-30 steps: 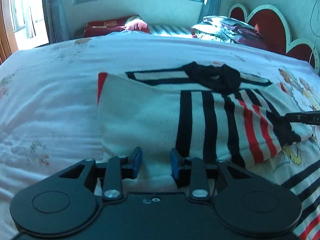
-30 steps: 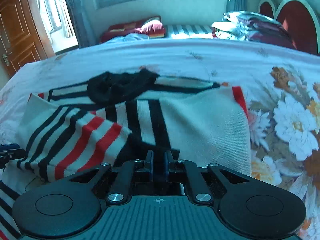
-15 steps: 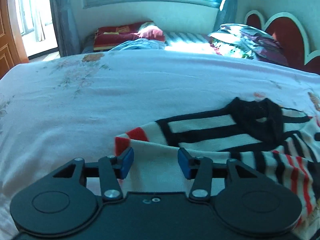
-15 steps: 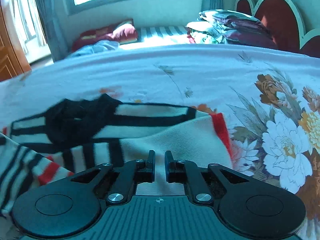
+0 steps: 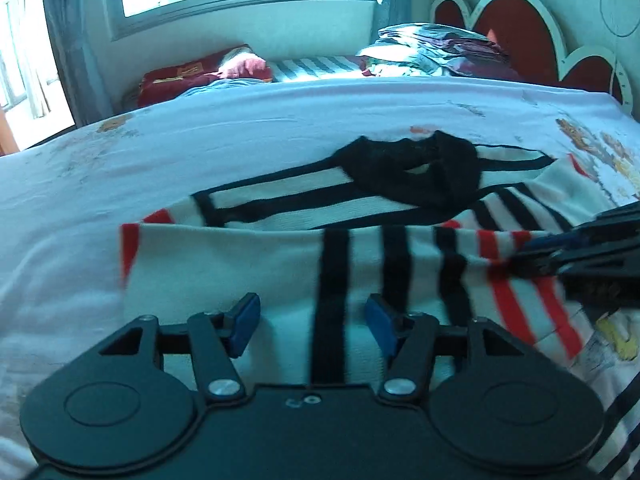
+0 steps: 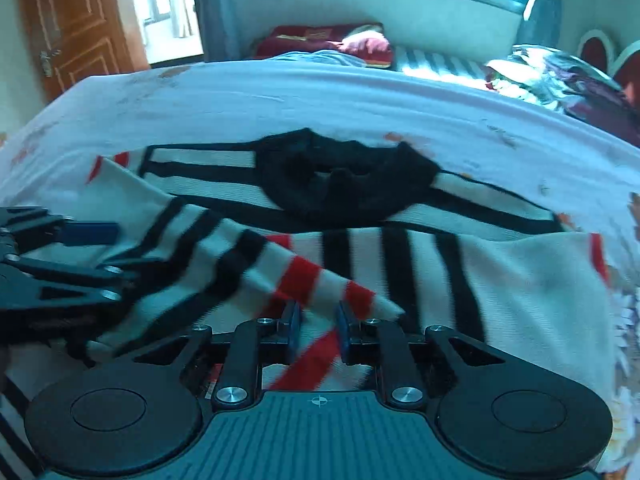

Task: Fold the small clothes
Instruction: 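Open both grippers and lift them off the folded sweater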

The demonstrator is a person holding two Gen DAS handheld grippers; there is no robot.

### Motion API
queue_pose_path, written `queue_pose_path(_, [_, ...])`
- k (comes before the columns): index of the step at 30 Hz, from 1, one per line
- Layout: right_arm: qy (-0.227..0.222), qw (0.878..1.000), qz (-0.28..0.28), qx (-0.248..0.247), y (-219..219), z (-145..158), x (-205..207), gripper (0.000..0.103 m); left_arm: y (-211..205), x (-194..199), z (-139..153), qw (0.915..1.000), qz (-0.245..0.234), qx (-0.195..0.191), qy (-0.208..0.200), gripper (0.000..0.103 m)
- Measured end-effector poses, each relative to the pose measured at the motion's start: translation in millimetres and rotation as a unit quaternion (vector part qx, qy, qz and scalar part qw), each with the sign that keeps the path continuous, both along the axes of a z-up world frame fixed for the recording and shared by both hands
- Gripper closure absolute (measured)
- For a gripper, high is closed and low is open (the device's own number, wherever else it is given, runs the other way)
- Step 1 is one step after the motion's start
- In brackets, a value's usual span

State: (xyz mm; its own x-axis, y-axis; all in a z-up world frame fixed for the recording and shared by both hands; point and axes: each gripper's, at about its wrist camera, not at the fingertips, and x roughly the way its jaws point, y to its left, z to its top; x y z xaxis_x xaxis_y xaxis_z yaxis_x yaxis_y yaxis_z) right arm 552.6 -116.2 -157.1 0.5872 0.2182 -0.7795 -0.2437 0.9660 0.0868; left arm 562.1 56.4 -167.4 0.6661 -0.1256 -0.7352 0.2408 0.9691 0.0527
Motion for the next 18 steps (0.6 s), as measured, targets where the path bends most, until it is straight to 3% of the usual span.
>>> queue_pose_path(2, [0.001, 0.999, -0.031, -0.015, -27.4, -2.5, -4.8, 0.103, 28.6, -6.4, 0.1, 0.9998, 0.019, -0.012, 0.000, 0.042])
queue_pose_path(4, [0.012, 0.999, -0.045, 0.010, -45.4, -3.6, -6.3, 0.103, 40.0, -9.7, -1.1, 0.9995, 0.031, 0.004, -0.003, 0.042])
queue_pose_path(7, [0.012, 0.999, -0.046, -0.004, -36.5, 1.8, -4.4, 0.103, 37.9, -11.4, 6.6, 0.9989, 0.045, -0.006, -0.008, 0.046])
queue_pose_path(10, [-0.010, 0.999, -0.038, 0.007, -22.9, 15.8, -16.5, 0.103, 22.2, -27.0, 22.3, 0.9988, 0.030, -0.033, -0.023, 0.045])
queue_pose_path(12, [-0.015, 0.999, -0.027, 0.016, -14.0, 19.2, -28.8, 0.084, 5.2, -37.7, 25.8, 0.9988, 0.014, -0.037, -0.027, 0.044])
queue_pose_path(13, [-0.015, 1.000, -0.018, 0.021, -7.9, 18.1, -32.8, 0.066, -2.7, -41.7, 25.7, 0.9990, 0.007, -0.035, -0.027, 0.044])
queue_pose_path(14, [-0.015, 1.000, -0.008, 0.020, -0.4, 15.7, -37.3, 0.058, -12.0, -45.3, 22.6, 0.9991, 0.000, -0.034, -0.024, 0.044])
queue_pose_path(18, [-0.015, 1.000, 0.010, 0.002, 11.8, 4.3, -48.9, 0.059, -20.9, -51.0, 4.8, 1.0000, 0.003, -0.004, -0.003, 0.043])
